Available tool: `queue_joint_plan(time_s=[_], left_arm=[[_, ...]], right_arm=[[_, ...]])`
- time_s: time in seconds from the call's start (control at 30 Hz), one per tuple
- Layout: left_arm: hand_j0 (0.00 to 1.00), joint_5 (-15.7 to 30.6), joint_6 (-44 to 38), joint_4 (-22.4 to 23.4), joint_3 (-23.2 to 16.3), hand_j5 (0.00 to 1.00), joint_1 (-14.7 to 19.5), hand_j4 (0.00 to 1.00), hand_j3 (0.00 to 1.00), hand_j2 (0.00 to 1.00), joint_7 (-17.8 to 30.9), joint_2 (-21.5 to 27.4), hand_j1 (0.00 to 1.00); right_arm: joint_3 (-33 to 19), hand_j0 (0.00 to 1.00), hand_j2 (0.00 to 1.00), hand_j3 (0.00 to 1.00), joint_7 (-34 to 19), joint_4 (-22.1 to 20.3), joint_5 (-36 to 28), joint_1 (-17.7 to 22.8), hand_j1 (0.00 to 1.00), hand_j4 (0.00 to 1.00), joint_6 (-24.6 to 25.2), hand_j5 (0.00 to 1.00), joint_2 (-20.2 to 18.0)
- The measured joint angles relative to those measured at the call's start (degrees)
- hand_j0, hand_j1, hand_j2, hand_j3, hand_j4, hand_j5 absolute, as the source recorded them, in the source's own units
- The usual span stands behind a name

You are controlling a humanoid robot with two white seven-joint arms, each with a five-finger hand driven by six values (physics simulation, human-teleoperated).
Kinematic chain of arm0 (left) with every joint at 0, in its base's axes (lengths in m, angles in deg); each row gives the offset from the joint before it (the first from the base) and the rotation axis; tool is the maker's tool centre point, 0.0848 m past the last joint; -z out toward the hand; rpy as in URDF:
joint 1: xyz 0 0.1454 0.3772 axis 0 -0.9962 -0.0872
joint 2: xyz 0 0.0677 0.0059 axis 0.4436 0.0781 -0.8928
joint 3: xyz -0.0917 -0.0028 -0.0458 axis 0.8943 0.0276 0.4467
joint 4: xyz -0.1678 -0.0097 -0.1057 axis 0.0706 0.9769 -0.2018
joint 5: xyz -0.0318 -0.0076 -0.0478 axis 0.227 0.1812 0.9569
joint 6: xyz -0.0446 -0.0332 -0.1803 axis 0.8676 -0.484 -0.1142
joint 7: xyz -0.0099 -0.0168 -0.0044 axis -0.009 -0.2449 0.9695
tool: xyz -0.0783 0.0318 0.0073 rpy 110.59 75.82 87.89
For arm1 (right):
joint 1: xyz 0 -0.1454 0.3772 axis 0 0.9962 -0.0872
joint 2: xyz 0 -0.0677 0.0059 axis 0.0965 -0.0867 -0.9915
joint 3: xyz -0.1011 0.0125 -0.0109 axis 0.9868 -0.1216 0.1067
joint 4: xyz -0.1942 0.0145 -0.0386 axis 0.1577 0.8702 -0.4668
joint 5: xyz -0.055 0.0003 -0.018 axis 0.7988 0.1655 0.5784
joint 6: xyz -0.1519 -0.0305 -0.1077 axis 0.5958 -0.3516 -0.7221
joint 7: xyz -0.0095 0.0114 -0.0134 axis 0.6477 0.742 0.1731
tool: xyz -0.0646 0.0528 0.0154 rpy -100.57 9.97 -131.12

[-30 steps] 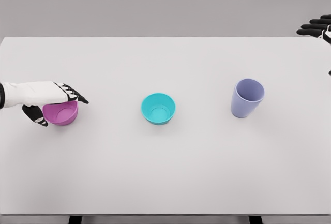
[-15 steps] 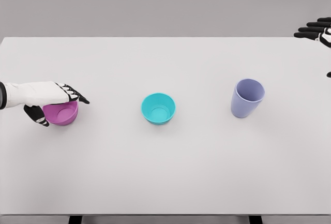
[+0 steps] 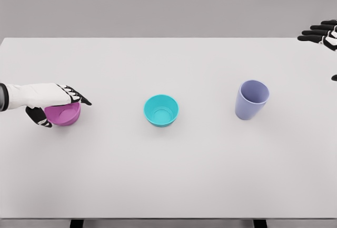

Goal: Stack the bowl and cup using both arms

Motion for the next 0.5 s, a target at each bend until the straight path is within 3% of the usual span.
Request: queue_joint_plan(time_s=[0.1, 0.3, 0.5], left_arm=[[0.98, -0.1, 0.0, 0.1, 0.0, 0.98, 0.0, 0.98, 0.98, 0.98, 0.0, -0.1, 0.98], [0.75, -0.2, 0.0, 0.2, 0.1, 0.75, -0.8, 0.75, 0.75, 0.75, -0.1, -0.1, 0.75], [0.73, -0.1, 0.0, 0.2, 0.1, 0.73, -0.8, 0.73, 0.73, 0.73, -0.1, -0.1, 0.73]], right_arm=[[0.0, 1.0, 1.0, 1.0, 0.0, 0.0, 0.0, 0.3, 1.0, 1.0, 0.0, 1.0, 0.0], [0.0, 1.0, 1.0, 1.0, 0.0, 0.0, 0.0, 0.2, 1.0, 1.0, 0.0, 1.0, 0.0], [-0.2, 1.0, 1.0, 1.0, 0.0, 0.0, 0.0, 0.3, 1.0, 1.0, 0.0, 1.0, -0.3]])
